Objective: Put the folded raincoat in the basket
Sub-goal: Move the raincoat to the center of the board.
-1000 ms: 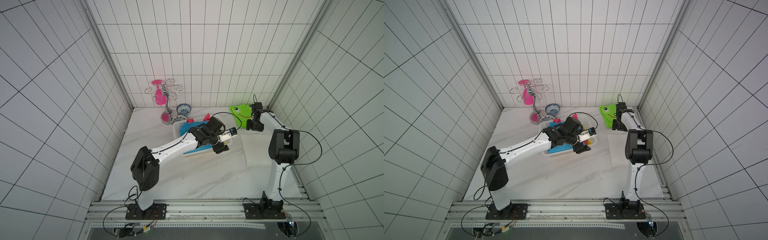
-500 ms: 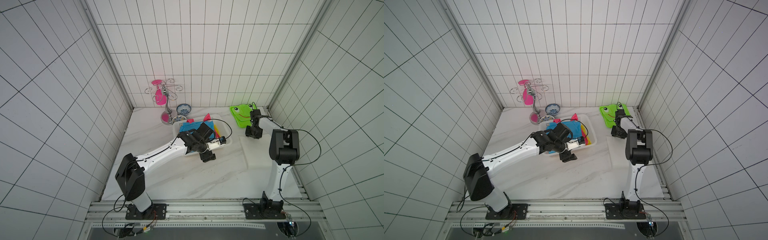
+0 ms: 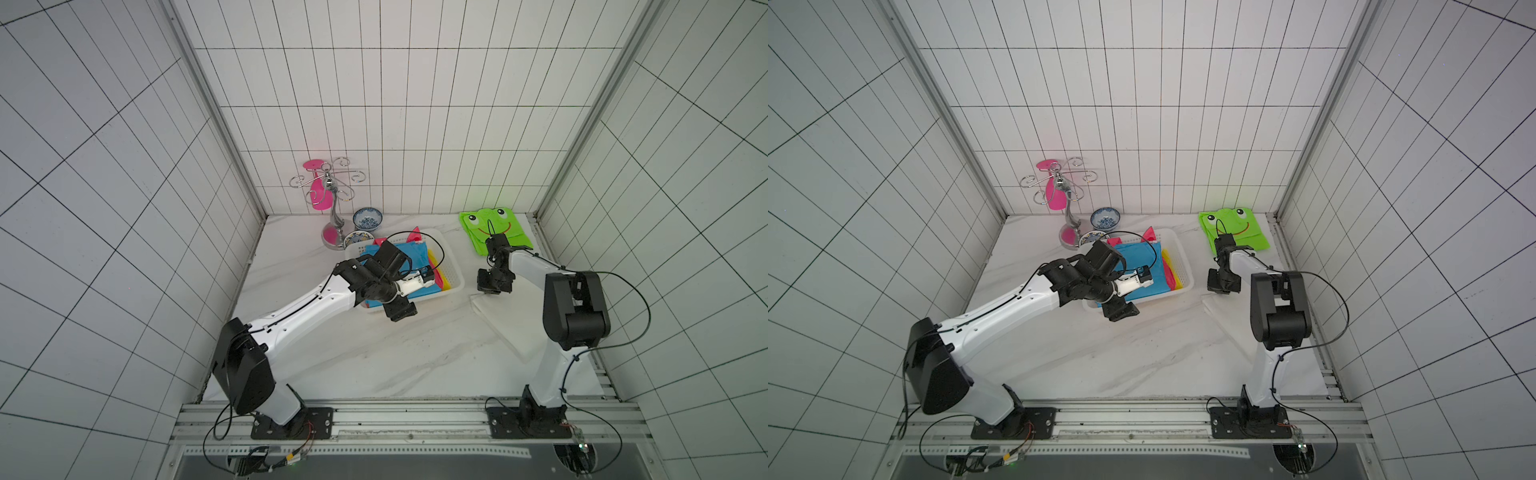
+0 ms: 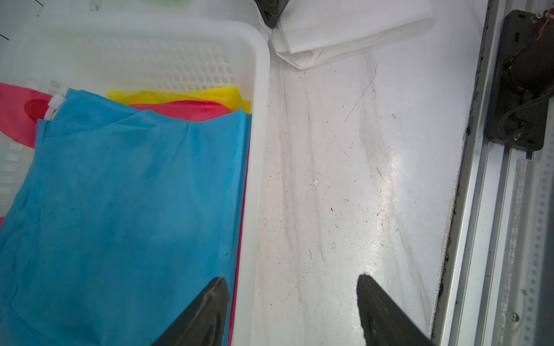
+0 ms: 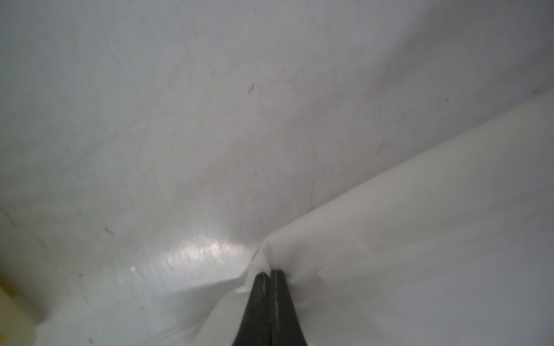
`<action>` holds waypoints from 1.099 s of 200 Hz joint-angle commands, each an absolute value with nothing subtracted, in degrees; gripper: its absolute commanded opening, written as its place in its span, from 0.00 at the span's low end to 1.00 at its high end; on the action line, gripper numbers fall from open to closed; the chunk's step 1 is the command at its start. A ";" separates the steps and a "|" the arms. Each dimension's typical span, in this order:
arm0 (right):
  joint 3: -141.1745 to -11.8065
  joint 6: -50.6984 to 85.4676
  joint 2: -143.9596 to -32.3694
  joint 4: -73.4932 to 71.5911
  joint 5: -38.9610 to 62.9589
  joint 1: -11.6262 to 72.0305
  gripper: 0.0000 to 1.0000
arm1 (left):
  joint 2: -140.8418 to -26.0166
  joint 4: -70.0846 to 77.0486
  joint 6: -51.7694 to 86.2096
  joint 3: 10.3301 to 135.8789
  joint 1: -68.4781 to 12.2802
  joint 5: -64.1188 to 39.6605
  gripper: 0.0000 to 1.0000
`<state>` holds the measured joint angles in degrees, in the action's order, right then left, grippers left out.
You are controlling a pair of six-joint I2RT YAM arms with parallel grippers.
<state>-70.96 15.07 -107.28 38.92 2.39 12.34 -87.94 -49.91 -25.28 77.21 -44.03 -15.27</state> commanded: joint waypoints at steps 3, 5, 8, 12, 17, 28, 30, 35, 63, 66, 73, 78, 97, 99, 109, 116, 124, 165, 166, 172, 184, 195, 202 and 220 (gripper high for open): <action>-65.19 15.07 -102.87 42.20 8.47 15.08 0.00 | -85.43 -51.37 -23.56 75.38 -43.68 -17.47 0.71; -64.81 15.04 -102.49 42.26 8.66 15.28 0.00 | -85.25 -51.34 -23.49 75.23 -43.68 -17.57 0.71; -64.25 15.03 -101.98 42.27 8.98 15.63 0.00 | -84.95 -51.20 -23.27 74.88 -43.68 -17.73 0.71; -63.58 15.03 -101.15 42.28 9.13 16.17 0.00 | -84.55 -51.17 -23.06 74.51 -43.60 -18.12 0.71; -62.73 15.03 -100.13 42.27 9.35 16.84 0.00 | -84.03 -51.07 -22.76 73.94 -43.55 -18.52 0.71; -60.84 15.09 -98.02 42.67 9.80 18.59 0.00 | -83.00 -50.74 -22.19 72.79 -43.42 -18.98 0.71; -60.70 15.15 -97.88 42.74 9.91 18.79 0.00 | -82.80 -50.70 -22.09 72.71 -43.35 -19.05 0.71; -59.81 15.41 -97.09 42.81 10.28 19.57 0.00 | -82.39 -50.67 -21.84 72.14 -43.24 -19.28 0.71; -55.45 16.01 -92.80 42.23 12.89 25.88 0.00 | -80.29 -50.08 -21.05 68.93 -41.48 -20.56 0.71; -54.99 16.28 -92.35 42.20 13.27 26.47 0.00 | -80.06 -50.09 -21.00 68.55 -41.15 -20.81 0.71; -53.81 16.75 -91.24 40.56 14.93 27.77 0.00 | -79.57 -50.09 -20.97 67.72 -40.37 -21.45 0.71; -53.17 17.24 -90.58 39.82 15.90 28.56 0.00 | -79.14 -50.05 -21.04 67.03 -39.72 -22.21 0.71; -50.67 19.33 -87.28 36.81 18.57 32.93 0.00 | -77.41 -49.66 -21.13 64.57 -36.93 -24.24 0.71; -50.50 19.62 -86.97 36.58 18.68 33.46 0.00 | -77.23 -49.66 -21.15 64.42 -36.65 -24.45 0.71; -49.75 20.82 -85.55 35.41 18.89 35.83 0.00 | -76.38 -49.92 -21.61 63.48 -35.22 -25.45 0.71; -49.45 21.55 -84.79 34.68 19.29 37.55 0.00 | -75.75 -50.25 -22.20 62.80 -34.31 -26.32 0.71; -49.23 22.40 -83.91 33.73 19.55 39.35 0.00 | -74.85 -50.45 -23.09 61.86 -33.25 -27.47 0.71; -49.60 24.17 -79.49 34.60 15.92 45.50 0.00 | -72.17 -50.09 -26.79 58.44 -30.33 -30.49 0.70; -49.54 24.17 -79.34 34.66 15.83 45.50 0.00 | -72.08 -50.10 -26.97 58.36 -30.28 -30.58 0.70; -49.13 24.05 -78.04 34.48 15.16 45.82 0.00 | -71.76 -50.03 -28.12 57.91 -30.19 -30.84 0.70; -48.23 23.13 -75.32 33.91 14.34 46.39 0.00 | -71.54 -49.60 -30.76 56.91 -30.21 -30.85 0.70; -47.65 22.02 -72.82 33.85 13.17 46.50 0.00 | -71.77 -49.33 -32.60 56.62 -30.23 -30.76 0.70; -47.32 21.20 -71.38 33.84 12.09 46.49 0.00 | -71.92 -48.82 -33.44 56.52 -30.23 -30.85 0.70; -46.95 19.01 -68.56 33.76 8.28 46.37 0.00 | -72.27 -47.16 -38.14 56.28 -30.26 -33.42 0.70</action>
<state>-48.60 21.85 -72.05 34.28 13.91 46.13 -72.38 -50.22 -30.70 56.75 -30.39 -29.54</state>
